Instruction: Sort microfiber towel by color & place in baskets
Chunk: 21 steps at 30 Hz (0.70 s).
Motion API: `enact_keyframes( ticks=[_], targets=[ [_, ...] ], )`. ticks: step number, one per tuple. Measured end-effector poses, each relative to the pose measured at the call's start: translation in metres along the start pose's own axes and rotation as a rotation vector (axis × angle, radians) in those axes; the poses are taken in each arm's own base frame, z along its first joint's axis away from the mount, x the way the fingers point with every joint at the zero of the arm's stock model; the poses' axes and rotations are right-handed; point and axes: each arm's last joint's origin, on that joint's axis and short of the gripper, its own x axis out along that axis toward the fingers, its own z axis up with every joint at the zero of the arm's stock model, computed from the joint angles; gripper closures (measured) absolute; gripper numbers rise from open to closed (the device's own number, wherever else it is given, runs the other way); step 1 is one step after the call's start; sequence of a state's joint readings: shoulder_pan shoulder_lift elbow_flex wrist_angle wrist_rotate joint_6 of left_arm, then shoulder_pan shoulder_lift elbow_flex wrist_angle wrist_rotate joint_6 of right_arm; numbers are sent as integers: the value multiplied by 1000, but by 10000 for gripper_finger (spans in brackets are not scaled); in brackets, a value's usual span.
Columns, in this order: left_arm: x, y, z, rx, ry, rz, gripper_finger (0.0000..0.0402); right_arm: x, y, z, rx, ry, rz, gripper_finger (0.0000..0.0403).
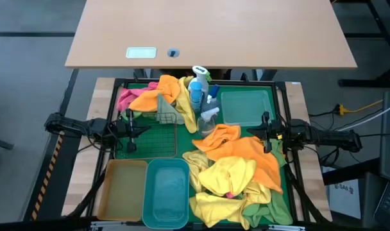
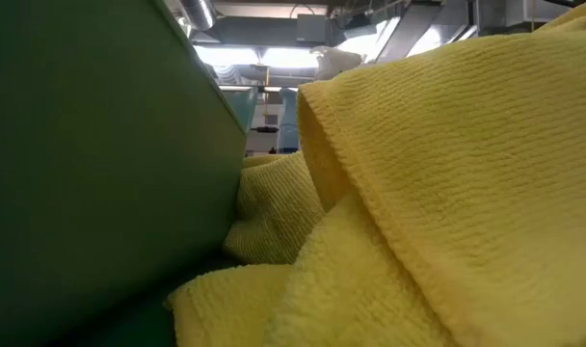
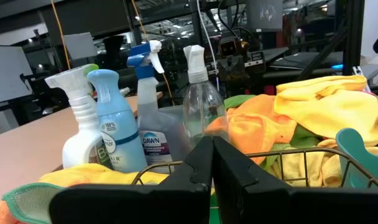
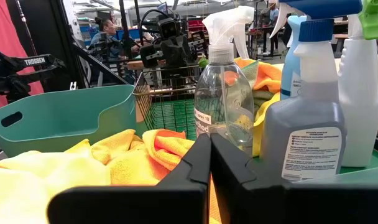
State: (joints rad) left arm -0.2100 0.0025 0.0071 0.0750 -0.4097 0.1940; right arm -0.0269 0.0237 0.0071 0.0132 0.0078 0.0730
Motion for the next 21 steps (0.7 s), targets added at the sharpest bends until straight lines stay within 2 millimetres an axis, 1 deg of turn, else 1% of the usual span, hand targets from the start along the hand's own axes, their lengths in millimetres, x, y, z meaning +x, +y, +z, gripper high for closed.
enact_keyframes(
  ticks=[8,16,21],
  targets=[
    [0,0,0,0,-1,0,398,0,0,1,0,-16,-2,393],
    [0,0,4,-69,-44,-25,398,-1,1,12,12,-122,13,393],
    [0,0,5,-71,-51,-27,398,-2,2,18,39,-187,34,393]
  ],
)
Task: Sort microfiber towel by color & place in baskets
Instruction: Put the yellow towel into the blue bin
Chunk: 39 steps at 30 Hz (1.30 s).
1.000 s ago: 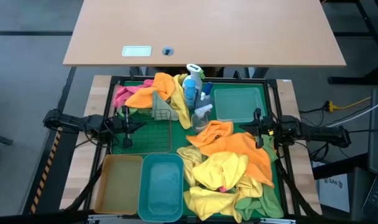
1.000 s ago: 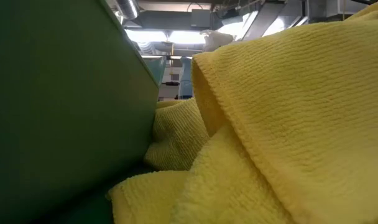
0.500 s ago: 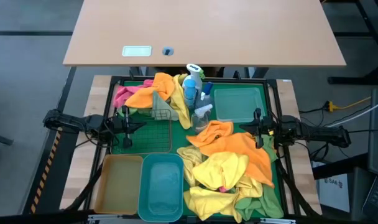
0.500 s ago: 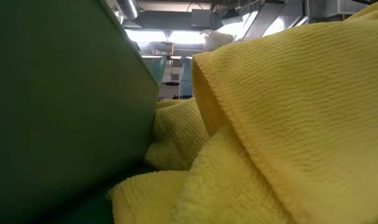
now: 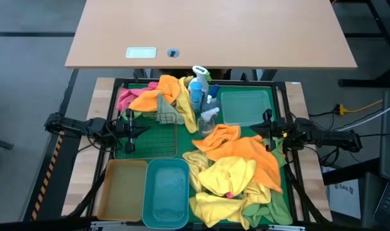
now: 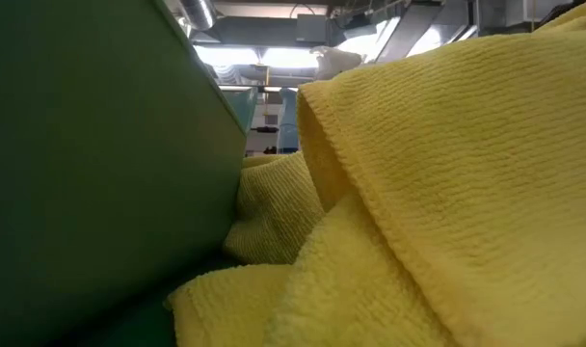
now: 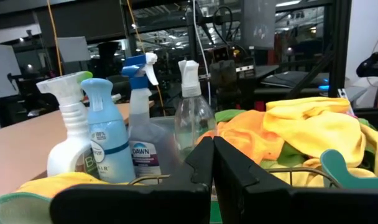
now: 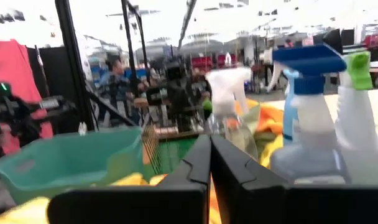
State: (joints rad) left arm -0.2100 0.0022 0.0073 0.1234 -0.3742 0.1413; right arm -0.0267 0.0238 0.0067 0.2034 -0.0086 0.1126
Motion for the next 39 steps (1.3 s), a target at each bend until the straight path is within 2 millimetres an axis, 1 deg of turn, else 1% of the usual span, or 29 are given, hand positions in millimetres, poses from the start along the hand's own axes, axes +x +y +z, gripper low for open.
enact_keyframes(
  ticks=[2,6,9,12,17,20,22,24,29,34,39],
  targets=[
    [0,0,0,0,1,1,398,0,1,4,39,-40,22,393],
    [0,0,0,-1,-1,1,398,-1,3,12,60,-118,83,393],
    [0,0,0,-1,-2,2,398,-2,6,17,78,-144,152,382],
    [0,0,0,0,-2,4,398,-2,9,26,153,-144,225,348],
    [0,0,0,0,-1,11,398,2,11,41,175,-127,248,261],
    [0,0,0,0,-1,11,398,8,13,49,175,-89,293,220],
    [0,0,0,0,-1,11,398,14,15,54,174,-55,341,202],
    [0,0,0,0,-1,11,398,19,17,58,181,2,376,193],
    [0,0,0,0,-1,11,398,35,19,68,221,189,357,190],
    [0,0,0,0,-1,11,398,51,20,74,362,423,328,190],
    [0,0,0,0,-1,11,398,62,22,75,501,644,321,190]
  ],
)
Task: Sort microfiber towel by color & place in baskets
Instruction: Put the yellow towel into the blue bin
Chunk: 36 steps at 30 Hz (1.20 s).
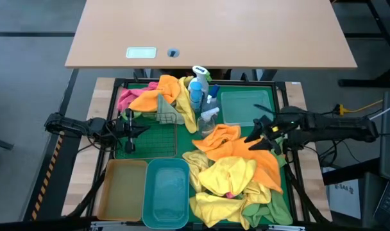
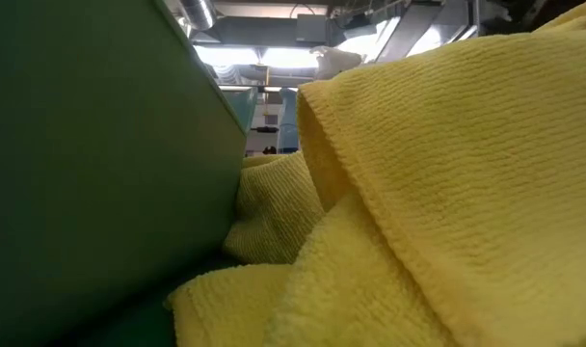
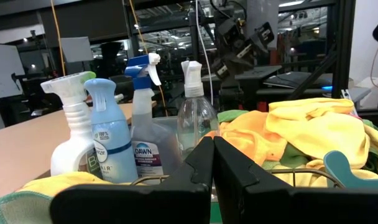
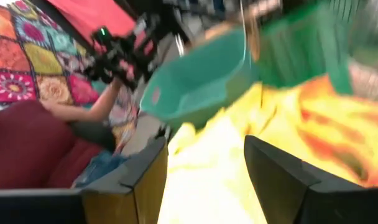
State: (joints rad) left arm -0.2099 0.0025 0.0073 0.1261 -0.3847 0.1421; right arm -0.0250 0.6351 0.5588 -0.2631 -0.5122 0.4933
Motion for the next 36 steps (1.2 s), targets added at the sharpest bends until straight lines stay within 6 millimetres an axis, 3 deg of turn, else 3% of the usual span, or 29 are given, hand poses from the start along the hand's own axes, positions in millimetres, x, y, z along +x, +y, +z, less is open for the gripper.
enact_keyframes(
  ticks=[12,24,36],
  targets=[
    [0,0,0,0,1,0,398,24,-1,-8,225,255,-38,190],
    [0,0,0,0,1,0,398,47,18,-37,2,399,-144,190],
    [0,0,0,0,1,-1,398,61,21,-59,-114,521,-280,190]
  ],
)
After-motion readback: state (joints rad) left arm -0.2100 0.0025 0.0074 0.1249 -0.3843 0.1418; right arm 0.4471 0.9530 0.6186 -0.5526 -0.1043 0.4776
